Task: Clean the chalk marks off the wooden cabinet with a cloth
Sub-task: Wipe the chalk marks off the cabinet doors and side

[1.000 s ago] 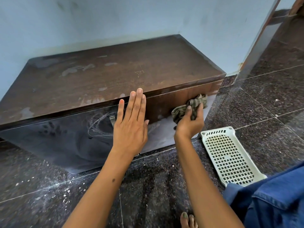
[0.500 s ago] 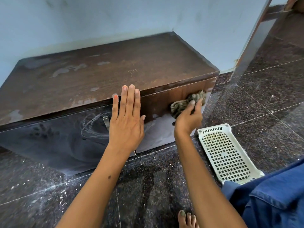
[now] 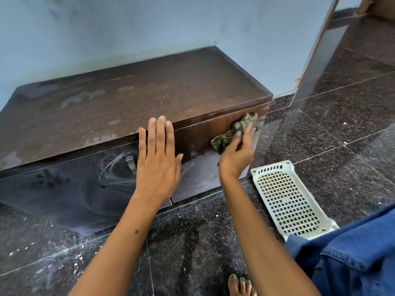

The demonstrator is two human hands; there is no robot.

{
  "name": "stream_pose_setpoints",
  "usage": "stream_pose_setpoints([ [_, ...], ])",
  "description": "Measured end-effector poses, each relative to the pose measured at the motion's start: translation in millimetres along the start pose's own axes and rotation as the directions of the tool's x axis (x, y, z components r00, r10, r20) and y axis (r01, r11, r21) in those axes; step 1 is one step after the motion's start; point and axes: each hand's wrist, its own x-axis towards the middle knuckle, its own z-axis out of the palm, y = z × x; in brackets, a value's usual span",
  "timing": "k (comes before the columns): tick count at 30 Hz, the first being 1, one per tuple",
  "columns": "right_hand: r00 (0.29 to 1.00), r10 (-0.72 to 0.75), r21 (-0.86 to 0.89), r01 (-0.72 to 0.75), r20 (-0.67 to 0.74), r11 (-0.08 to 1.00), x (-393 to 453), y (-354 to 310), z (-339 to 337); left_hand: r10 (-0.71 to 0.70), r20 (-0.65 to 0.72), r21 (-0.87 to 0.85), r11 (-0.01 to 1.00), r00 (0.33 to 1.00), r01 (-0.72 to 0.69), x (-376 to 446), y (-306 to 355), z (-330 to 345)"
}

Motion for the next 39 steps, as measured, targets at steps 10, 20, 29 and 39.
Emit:
stream_pose_setpoints([
  [10,0.984,0.175,0.015,-0.174,-0.035,0.985,25,5,-6,-0.008,0.027,0.012,1.0,1.0,0.008,0,2,-3],
  [20,0.935,0.354,0.094,-0.35,-0.022,0.932,29,7,-9,-0.009,0.016,0.002,1.0,1.0,0.009,0,4,-7],
  [29,0.997,0.074,0.141,-0.075,0.016,0.987,16,-2,-4,-0.009,0.05,0.026,1.0,0.999,0.008,0,4,-8],
  [39,0.999,0.027,0.15,-0.029,0.017,0.988,40,-17,-10,-0.024,0.057,0.021,1.0,0.998,0.023,1,6,-7],
])
